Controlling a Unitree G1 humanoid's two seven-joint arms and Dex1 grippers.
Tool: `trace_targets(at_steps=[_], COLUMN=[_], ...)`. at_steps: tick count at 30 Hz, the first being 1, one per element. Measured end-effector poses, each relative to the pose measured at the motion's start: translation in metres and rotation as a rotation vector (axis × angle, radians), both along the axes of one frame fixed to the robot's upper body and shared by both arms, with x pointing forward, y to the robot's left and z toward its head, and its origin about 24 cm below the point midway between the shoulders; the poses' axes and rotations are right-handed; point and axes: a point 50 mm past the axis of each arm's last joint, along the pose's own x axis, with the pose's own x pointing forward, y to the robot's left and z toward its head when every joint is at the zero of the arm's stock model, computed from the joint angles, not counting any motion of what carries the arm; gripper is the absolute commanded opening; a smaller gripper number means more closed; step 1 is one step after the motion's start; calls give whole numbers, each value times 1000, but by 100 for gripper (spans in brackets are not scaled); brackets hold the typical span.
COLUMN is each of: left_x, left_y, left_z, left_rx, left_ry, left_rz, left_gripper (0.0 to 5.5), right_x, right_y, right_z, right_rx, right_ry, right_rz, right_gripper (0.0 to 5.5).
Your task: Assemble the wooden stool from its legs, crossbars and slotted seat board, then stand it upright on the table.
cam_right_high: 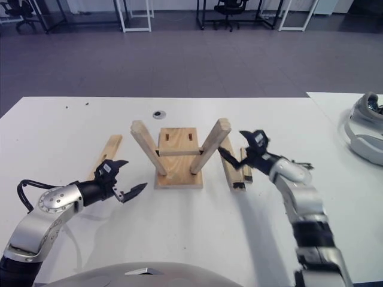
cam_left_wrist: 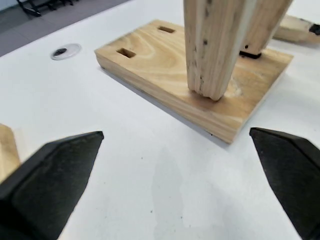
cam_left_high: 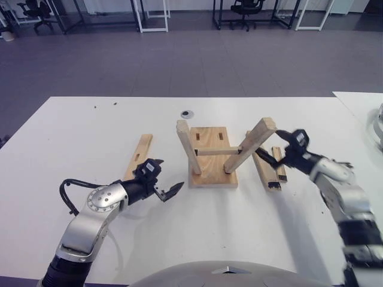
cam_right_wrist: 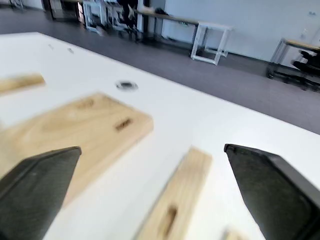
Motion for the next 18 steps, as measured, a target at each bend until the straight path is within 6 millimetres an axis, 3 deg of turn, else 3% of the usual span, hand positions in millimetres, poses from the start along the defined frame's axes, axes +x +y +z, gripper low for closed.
trace_targets(at_steps=[3, 6, 10, 11, 13, 15, 18], left_x=[-1, -6, -23, -26, -31, -26, -14], left_y=[2, 16, 42, 46, 50, 53, 51], left_z=[-3, -1, -10, -13, -15, -14, -13], left_rx=[31, 90, 209, 236, 267, 305, 339], left_ry=[28, 53, 150, 170, 190, 158, 107], left_rz=[-58, -98, -113, -118, -143, -150, -143], left_gripper=[540, 540, 540, 540, 540, 540, 540], right_x=[10, -25, -53, -50, -29, 1, 27], right_y=[29, 68, 105, 106, 88, 55, 27], right_z=[-18, -30, -2, -1, -9, -15, -33], right_rx=[-126, -65, 74, 54, -97, -282, -501], right_ry=[-13, 15, -66, -76, -80, -72, -24], right_rz=[150, 420, 547, 523, 380, 197, 69], right_gripper=[533, 533, 533, 533, 533, 533, 533])
